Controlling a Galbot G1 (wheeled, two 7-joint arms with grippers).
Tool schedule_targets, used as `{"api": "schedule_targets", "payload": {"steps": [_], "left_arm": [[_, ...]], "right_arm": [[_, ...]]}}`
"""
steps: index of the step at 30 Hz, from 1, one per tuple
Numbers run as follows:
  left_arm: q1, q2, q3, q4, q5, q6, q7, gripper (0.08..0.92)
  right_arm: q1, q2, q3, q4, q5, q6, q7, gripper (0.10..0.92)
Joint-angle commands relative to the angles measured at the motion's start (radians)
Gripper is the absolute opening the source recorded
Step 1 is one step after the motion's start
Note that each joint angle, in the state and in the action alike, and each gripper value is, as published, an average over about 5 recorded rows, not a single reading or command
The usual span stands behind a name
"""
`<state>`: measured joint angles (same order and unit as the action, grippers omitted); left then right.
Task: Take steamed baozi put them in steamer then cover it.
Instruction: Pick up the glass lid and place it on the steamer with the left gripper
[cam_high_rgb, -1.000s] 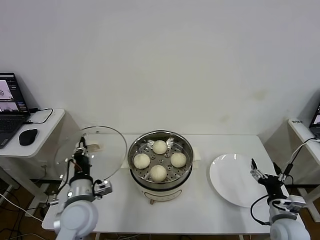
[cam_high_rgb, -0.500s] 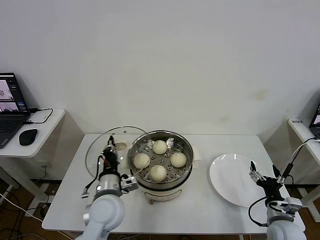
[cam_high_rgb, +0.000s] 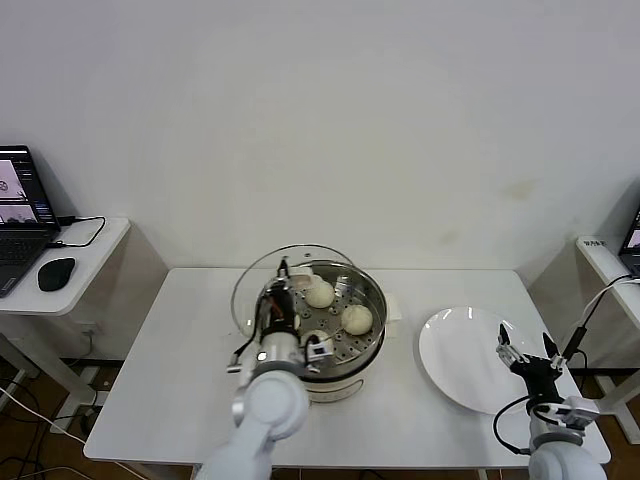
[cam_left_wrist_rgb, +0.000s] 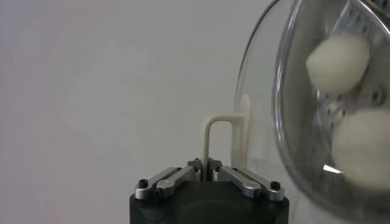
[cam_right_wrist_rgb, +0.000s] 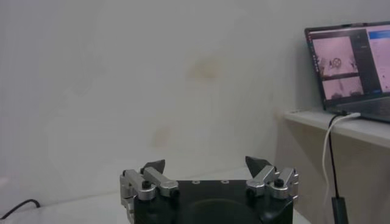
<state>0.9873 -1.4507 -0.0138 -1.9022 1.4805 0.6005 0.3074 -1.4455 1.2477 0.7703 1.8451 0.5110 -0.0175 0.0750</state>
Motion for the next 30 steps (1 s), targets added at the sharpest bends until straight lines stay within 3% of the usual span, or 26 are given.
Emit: {"api": "schedule_targets", "payload": {"steps": [1, 30], "left_arm": [[-0.091, -0.126, 0.124, 0.150, 0.062, 0.003, 0.007, 0.133], [0.008, -0.111, 0.060, 0.106, 0.215, -0.009, 0.064, 0.133]], "right_arm": [[0.007, 0.009, -0.001, -0.008, -0.006, 0.000, 0.000, 0.823], [0.020, 0.014, -0.010, -0.031, -0.009, 0.007, -0.005, 0.823]]}}
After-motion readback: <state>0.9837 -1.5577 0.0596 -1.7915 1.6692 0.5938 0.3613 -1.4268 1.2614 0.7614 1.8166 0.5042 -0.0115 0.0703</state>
